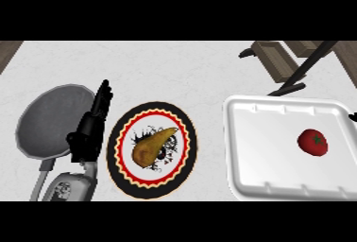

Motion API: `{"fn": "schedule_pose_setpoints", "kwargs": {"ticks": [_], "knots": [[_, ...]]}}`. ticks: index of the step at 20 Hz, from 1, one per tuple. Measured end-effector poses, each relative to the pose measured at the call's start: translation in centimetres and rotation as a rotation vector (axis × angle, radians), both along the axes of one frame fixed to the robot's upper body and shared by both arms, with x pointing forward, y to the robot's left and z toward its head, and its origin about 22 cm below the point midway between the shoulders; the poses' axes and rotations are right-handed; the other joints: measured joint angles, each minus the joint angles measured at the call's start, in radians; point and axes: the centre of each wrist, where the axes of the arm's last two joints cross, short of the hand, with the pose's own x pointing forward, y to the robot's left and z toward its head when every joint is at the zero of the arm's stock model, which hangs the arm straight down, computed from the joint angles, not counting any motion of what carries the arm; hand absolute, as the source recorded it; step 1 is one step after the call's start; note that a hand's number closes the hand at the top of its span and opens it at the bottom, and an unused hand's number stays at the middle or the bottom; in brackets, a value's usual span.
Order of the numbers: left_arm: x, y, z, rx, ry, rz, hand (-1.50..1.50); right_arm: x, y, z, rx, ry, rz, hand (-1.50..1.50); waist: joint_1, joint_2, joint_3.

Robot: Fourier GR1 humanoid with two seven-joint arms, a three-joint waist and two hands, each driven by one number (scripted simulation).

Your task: Pick the tomato from the tray and place it in the tiered basket

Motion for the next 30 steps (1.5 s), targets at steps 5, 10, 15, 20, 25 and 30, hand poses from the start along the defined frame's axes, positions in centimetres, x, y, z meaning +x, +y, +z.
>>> {"fn": "schedule_pose_setpoints", "kwargs": {"ticks": [5,10,15,20,25,30], "knots": [[-0.4,0.6,0.2,-0.002,0.001,0.002,0.00,0.8,0.8,-1.3,0.020,-0.003,0.020,-1.50,0.001,0.000,0.000],[-0.1,0.3,0.2,-0.001,0.006,0.006,0.00,1.5,0.6,-1.4,0.029,0.012,0.031,-1.50,0.001,0.000,0.000],[-0.2,0.3,0.8,-0.005,0.002,0.006,0.00,2.7,1.0,-1.7,0.042,0.028,0.024,-1.50,0.002,0.000,0.000],[-0.1,0.3,0.4,0.000,0.002,-0.002,0.00,3.4,1.5,-2.6,0.043,0.044,0.021,-1.50,0.002,0.000,0.000],[-0.6,-0.2,0.5,-0.003,-0.002,0.000,0.00,3.9,1.8,-3.8,0.038,0.058,0.014,-1.50,0.002,0.000,0.000],[-0.4,0.3,0.2,-0.005,0.001,0.005,0.00,4.1,1.1,-4.8,0.049,0.062,0.013,-1.50,0.002,0.000,0.000]]}}
